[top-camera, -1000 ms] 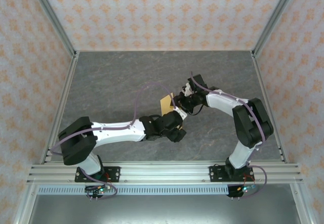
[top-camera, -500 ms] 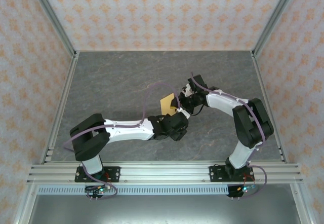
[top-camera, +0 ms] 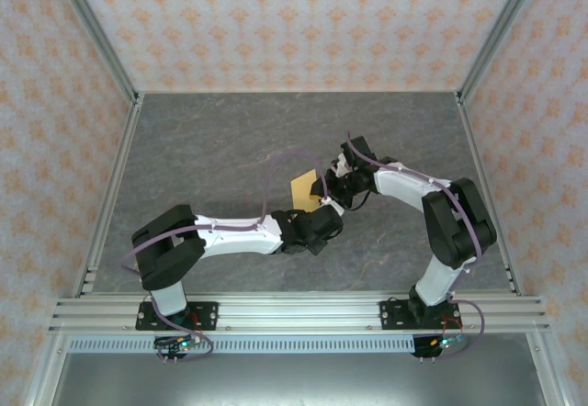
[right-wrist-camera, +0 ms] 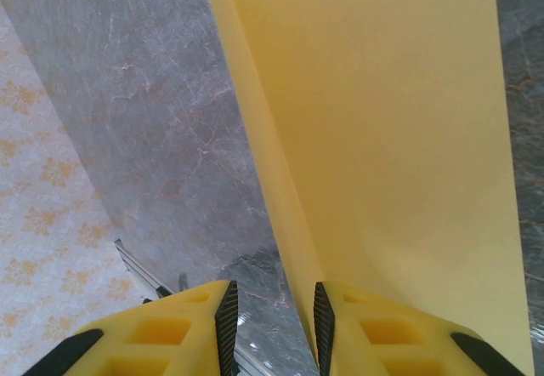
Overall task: Fold a paper plane with a square sheet of paper (fold left side to right side)
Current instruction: Fold the triangle a second time at the center of the table.
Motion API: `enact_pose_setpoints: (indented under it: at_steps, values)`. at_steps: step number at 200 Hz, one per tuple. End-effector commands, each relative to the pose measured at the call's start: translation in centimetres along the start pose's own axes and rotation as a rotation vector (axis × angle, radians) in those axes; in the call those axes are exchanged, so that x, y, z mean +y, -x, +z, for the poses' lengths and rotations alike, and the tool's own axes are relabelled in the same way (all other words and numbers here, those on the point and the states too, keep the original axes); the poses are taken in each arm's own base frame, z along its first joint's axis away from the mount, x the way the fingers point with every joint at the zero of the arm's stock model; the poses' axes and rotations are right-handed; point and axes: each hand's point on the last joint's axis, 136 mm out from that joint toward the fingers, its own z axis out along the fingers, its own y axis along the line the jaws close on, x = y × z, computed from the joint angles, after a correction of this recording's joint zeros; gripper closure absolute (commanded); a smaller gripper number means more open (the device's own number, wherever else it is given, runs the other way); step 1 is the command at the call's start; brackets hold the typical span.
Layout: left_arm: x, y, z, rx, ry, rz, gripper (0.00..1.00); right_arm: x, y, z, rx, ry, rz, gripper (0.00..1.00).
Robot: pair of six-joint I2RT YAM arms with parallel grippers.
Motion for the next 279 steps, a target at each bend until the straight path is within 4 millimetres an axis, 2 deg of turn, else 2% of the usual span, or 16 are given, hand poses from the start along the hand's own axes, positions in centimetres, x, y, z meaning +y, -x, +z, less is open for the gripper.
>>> enact_pose_setpoints:
  at_steps: [1, 64, 87, 104, 150, 167, 182, 202, 222, 245, 279]
  values:
    - [0.4, 0.4, -0.7, -0.021, 0.03, 0.004, 0.73, 0.2, 0.3, -0.2, -0.01, -0.031, -0.016, 0.67]
    - [0.7, 0.3, -1.4, -0.046, 0.022, -0.016, 0.87, -0.1, 0.5, -0.2, -0.021, -0.055, -0.025, 0.66]
    - [0.8, 0.1, -1.5, -0.047, 0.025, -0.022, 0.94, 0.5, 1.0, -0.7, -0.059, -0.046, -0.05, 0.65]
    - [0.8, 0.2, -1.6, -0.05, 0.02, -0.029, 0.98, 1.3, 1.6, -1.6, -0.115, -0.036, -0.08, 0.63]
    - [1.6, 0.1, -1.4, -0.044, -0.105, -0.151, 1.0, 3.5, 3.5, -5.1, -0.291, 0.03, -0.143, 0.44]
    - [2.1, 0.4, -1.6, -0.064, -0.169, -0.209, 1.0, 3.5, 3.8, -6.4, -0.348, 0.03, -0.157, 0.38]
    - [2.4, 0.7, -1.7, -0.079, -0.234, -0.266, 1.0, 2.8, 3.5, -7.2, -0.376, 0.004, -0.175, 0.38]
    - [2.8, 0.9, -1.7, -0.087, -0.307, -0.335, 1.0, 1.4, 2.7, -7.6, -0.373, -0.059, -0.203, 0.44]
    - [3.3, 0.8, -1.5, -0.081, -0.349, -0.379, 1.0, -0.3, 1.1, -7.1, -0.323, -0.094, -0.212, 0.49]
    - [4.1, 0.2, -1.1, -0.056, -0.349, -0.404, 1.0, -1.9, -1.0, -5.6, -0.258, -0.089, -0.202, 0.59]
    - [4.6, -0.6, -0.9, -0.012, -0.372, -0.426, 1.0, -4.2, -3.8, -2.7, -0.17, -0.117, -0.168, 0.8]
